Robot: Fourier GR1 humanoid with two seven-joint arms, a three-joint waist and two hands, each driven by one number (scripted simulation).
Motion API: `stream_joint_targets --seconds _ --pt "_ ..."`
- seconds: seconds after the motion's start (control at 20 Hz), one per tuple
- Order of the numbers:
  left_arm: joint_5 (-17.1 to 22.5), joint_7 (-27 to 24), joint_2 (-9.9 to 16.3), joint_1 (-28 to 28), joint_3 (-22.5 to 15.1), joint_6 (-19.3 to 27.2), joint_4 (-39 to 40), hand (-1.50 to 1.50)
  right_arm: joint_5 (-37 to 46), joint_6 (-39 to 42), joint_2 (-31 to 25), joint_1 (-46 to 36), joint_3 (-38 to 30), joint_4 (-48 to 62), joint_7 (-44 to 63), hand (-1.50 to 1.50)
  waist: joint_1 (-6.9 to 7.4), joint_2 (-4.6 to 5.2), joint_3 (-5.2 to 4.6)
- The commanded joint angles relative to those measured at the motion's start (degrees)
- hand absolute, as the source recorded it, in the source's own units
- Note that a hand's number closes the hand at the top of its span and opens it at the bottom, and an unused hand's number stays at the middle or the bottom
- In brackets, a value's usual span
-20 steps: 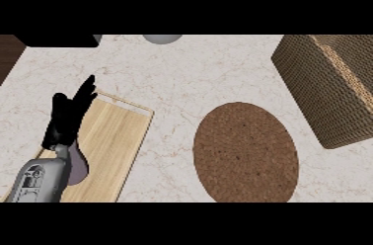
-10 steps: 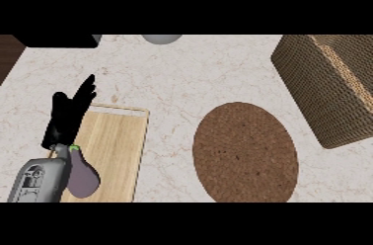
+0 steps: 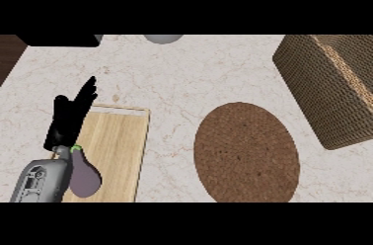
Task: Pick the sweet potato from the placemat and place it in the basket
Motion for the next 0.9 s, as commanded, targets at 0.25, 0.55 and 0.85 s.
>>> stream_joint_targets --seconds 0.25,0.55,0.85 --pt "0.3 0.6 0.6 -2.8 0.5 -1.1 2.1 0.00 -3.9 -8.9 4.3 0.2 -5.7 10.8 -5.2 -1.50 0.26 0.18 0.03" --pt "-0.7 1.8 -0.5 -5.0 0.5 1.0 2.7 0.00 -8.7 -16.0 3.2 0.0 -12.1 12.4 -9.6 -1.50 -0.13 0.25 0.06" --pt "0.9 1.6 1.2 0.7 0.8 -1.8 -2.5 0.00 -11.8 -19.6 -3.9 0.3 -17.6 12.2 -9.2 -1.50 -0.10 -0.14 0.04"
